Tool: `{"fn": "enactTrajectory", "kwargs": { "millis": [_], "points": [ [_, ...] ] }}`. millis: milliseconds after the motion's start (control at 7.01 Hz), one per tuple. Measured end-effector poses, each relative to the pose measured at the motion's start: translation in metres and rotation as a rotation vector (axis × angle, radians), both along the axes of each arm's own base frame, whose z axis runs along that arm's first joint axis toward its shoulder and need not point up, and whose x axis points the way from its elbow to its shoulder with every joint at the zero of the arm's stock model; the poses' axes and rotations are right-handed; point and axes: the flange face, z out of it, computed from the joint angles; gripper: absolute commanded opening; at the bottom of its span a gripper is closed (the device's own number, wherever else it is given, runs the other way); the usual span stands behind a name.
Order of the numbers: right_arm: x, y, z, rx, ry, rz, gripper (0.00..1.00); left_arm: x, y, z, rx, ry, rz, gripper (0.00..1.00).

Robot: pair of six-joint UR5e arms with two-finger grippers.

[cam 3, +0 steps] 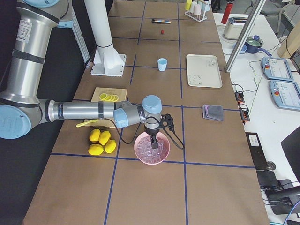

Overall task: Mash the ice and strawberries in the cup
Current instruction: 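Grasp a third ice cube from the pink bowl with the right gripper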

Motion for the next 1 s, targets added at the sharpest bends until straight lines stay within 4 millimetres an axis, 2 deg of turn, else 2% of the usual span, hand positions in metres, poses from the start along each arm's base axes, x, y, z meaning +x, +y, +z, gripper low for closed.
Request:
{"fn": "enactTrajectory", "kwargs": {
  "millis": [143,285,713,998],
  "points": [
    [0.001,0.002,0.018,-0.006,0.001,0.000,0.79,0.000,0.000,0.000,0.000,0.000,0.000,1.00],
    [0.001,0.003,0.026,-0.011,0.001,-0.001,0.79,0.000,0.000,0.000,0.000,0.000,0.000,1.00],
    [0.000,0.003,0.033,-0.022,0.000,-0.003,0.77,0.000,0.000,0.001,-0.001,0.000,0.001,1.00],
    [0.000,0.002,0.041,-0.034,0.005,-0.004,0.72,0.000,0.000,0.001,-0.002,0.000,0.001,1.00]
  ]
}}
